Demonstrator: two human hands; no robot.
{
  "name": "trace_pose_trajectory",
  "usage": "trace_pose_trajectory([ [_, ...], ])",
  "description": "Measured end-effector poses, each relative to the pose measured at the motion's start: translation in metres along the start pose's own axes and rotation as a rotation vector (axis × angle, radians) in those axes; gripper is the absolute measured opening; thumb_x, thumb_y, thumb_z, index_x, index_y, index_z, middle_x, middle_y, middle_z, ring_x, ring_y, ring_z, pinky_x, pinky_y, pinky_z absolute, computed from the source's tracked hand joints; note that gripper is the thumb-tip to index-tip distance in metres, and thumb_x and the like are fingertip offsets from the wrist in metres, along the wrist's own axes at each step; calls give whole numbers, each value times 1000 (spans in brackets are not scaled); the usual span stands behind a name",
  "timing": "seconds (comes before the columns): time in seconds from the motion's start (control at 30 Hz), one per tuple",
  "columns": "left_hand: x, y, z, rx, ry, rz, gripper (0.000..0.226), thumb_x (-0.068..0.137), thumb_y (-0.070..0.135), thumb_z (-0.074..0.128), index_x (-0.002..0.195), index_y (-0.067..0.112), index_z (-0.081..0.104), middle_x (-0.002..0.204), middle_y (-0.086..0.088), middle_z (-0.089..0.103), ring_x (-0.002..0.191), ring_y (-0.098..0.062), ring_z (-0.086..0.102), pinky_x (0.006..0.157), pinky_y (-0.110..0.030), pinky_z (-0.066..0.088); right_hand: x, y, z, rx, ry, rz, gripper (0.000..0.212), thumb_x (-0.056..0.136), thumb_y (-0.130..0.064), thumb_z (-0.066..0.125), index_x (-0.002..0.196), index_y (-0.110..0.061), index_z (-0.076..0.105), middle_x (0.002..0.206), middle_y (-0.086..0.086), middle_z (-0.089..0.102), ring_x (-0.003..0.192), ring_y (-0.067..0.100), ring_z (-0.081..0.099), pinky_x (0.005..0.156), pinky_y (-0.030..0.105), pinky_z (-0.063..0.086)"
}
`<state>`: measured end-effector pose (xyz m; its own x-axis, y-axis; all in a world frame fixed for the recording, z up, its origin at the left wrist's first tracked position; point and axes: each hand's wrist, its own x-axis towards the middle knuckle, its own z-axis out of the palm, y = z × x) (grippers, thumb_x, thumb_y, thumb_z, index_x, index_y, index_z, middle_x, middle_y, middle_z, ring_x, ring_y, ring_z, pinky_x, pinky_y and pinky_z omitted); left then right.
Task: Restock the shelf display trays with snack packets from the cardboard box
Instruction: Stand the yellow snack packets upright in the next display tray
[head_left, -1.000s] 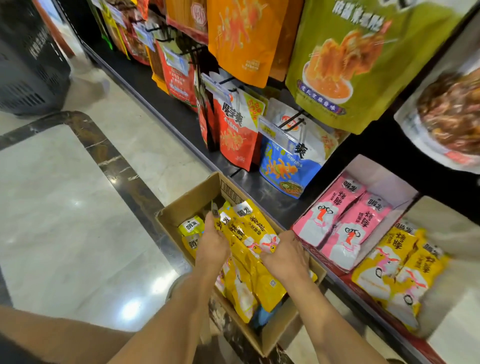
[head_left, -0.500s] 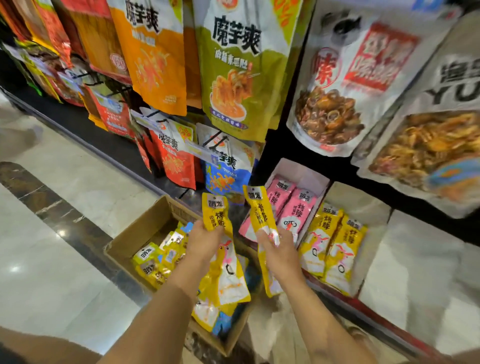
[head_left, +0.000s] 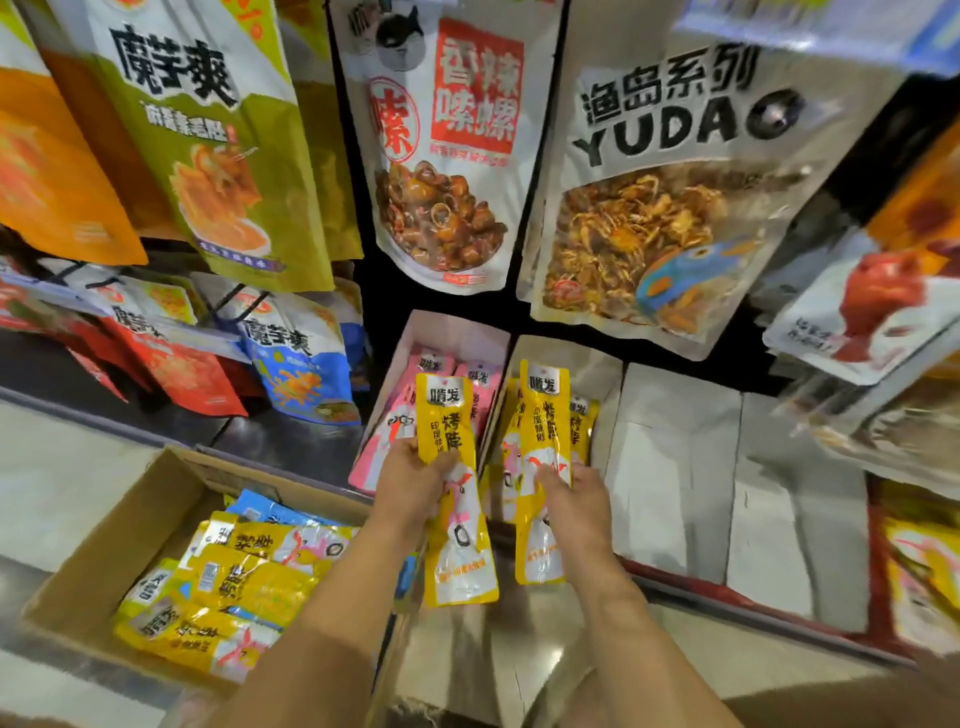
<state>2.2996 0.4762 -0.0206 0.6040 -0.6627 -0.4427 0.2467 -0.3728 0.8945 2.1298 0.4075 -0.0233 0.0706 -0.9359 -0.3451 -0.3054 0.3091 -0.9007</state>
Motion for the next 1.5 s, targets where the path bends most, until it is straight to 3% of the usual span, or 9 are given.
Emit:
trace_pose_trajectory([
  [0.13, 8, 1, 37, 45, -75, -3, 26, 67, 16, 72, 93, 16, 70, 87, -8, 76, 79, -27, 71, 73, -44, 57, 16, 12, -30, 44, 60, 87, 13, 90, -20, 68, 87, -8, 72, 73, 15, 70, 62, 28, 63, 62, 32, 52],
  [0.3, 16, -2, 78, 71, -113, 5, 14, 78, 7, 70, 81, 16, 60, 60, 3, 59, 42, -3, 48, 42, -17, 37, 34, 25, -53, 80, 156, 155, 13, 91, -19, 68, 85, -9, 71, 67, 11, 65, 55, 20, 57, 46, 20, 46],
  [0.43, 34, -17, 105, 117, -114, -35, 28, 83, -1, 70, 89, 18, 51, 74, 3, 54, 57, -8, 48, 55, -24, 37, 46, 33, -64, 125, 180, 206, 13, 90, -26, 70, 83, -15, 70, 77, 13, 72, 69, 28, 67, 71, 39, 57],
  [0.6, 48, -24, 137, 199, -87, -25, 22, 86, 1, 70, 83, 17, 55, 82, 2, 71, 75, -14, 61, 65, -24, 39, 59, 42, -83, 180, 196, 261, 16, 90, -30, 72, 94, -15, 70, 83, 6, 72, 76, 21, 67, 66, 29, 48],
  [0.7, 56, -24, 154, 263, -123, -19, 32, 91, 10, 70, 117, 0, 54, 109, -19, 63, 105, -30, 61, 74, -16, 37, 65, 50, -92, 235, 188, 309, 24, 88, -34, 73, 104, -16, 69, 92, 9, 74, 81, 24, 71, 72, 32, 54],
  [0.87, 68, -31, 175, 398, -184, 6, 41, 99, 17, 58, 137, 5, 46, 114, 5, 46, 108, -14, 48, 81, -15, 31, 70, 58, -103, 275, 194, 344, 19, 88, -33, 74, 98, -17, 70, 86, 8, 74, 71, 24, 68, 72, 36, 57],
  [1.03, 65, -36, 187, 546, -183, 77, 53, 98, 23, 60, 147, 10, 43, 146, -4, 52, 136, -22, 47, 100, -23, 39, 72, 60, -104, 303, 196, 357, 17, 88, -35, 74, 98, -22, 69, 90, 9, 76, 78, 26, 73, 83, 45, 59],
  [1.2, 60, -31, 193, 764, -164, 202, 56, 95, 23, 67, 146, 11, 48, 145, -10, 46, 105, -19, 61, 89, -16, 41, 72, 58, -97, 288, 171, 347, 20, 87, -37, 74, 97, -20, 70, 91, 11, 75, 75, 25, 72, 80, 42, 59],
  [1.5, 60, -21, 172, 832, -49, 365, 52, 91, 31, 69, 138, 15, 54, 124, -8, 63, 109, -26, 63, 91, -38, 54, 69, 35, -88, 319, 169, 296, 15, 93, -32, 70, 100, -19, 65, 91, 6, 72, 75, 18, 67, 61, 28, 46],
])
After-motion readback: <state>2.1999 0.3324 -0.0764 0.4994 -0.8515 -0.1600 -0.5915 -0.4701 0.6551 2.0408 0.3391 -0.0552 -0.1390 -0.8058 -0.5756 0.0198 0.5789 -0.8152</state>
